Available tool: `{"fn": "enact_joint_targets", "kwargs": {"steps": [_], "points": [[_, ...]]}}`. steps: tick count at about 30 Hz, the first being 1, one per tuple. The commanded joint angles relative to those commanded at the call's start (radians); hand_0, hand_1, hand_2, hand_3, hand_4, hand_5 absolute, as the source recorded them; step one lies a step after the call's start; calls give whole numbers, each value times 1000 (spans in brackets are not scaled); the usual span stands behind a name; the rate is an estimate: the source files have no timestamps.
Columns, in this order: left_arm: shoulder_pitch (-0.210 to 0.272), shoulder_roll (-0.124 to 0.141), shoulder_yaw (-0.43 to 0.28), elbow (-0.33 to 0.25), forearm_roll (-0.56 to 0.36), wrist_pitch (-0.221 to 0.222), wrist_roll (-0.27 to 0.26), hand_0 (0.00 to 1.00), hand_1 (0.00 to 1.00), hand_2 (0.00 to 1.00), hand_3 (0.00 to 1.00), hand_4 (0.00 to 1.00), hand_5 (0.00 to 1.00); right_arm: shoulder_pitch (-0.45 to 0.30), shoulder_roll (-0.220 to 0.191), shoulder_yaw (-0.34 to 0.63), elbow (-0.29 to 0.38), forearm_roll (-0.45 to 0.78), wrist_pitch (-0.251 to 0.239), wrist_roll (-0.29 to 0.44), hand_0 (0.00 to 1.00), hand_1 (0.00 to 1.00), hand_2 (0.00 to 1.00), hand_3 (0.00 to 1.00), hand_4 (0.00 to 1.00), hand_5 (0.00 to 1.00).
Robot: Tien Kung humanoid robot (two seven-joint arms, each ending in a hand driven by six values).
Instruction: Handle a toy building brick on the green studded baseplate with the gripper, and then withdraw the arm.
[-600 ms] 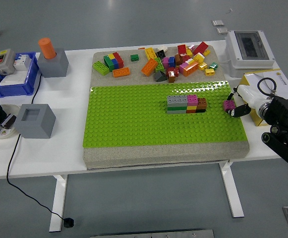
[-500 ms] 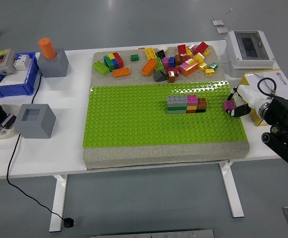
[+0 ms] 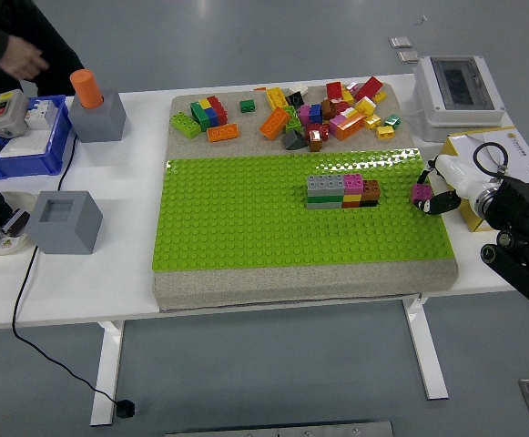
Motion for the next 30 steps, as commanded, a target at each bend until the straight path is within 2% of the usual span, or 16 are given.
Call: {"fn": "enact_joint_targets", "kwargs": {"steps": [8, 14, 15, 23, 30], "points": [[5, -2, 2, 0, -4, 1, 1, 788, 804, 755, 441, 998, 884, -2, -13, 1, 93, -14, -16, 2, 783, 769, 798, 490, 717, 176], [6, -3, 2, 0, -4, 1, 2, 788, 804, 755, 442, 998, 884, 3, 4, -18, 147, -20, -19, 2, 785, 770, 799, 488, 720, 178], [6, -3, 2, 0, -4, 1, 2, 788, 804, 755, 442, 998, 884, 4, 7, -20, 152, -22, -19, 1, 783, 768, 798, 489, 678, 173], [9, -3, 1, 0, 0, 0, 3, 788, 803, 755, 442, 998, 884, 14, 24, -30, 163, -27, -17, 0, 783, 767, 797, 489, 670, 177], [10, -2, -1, 0, 1, 0, 2, 788, 803, 755, 442, 998, 885, 13, 22, -26, 162, -31, -15, -2, 784, 766, 796, 490, 667, 176]]}}
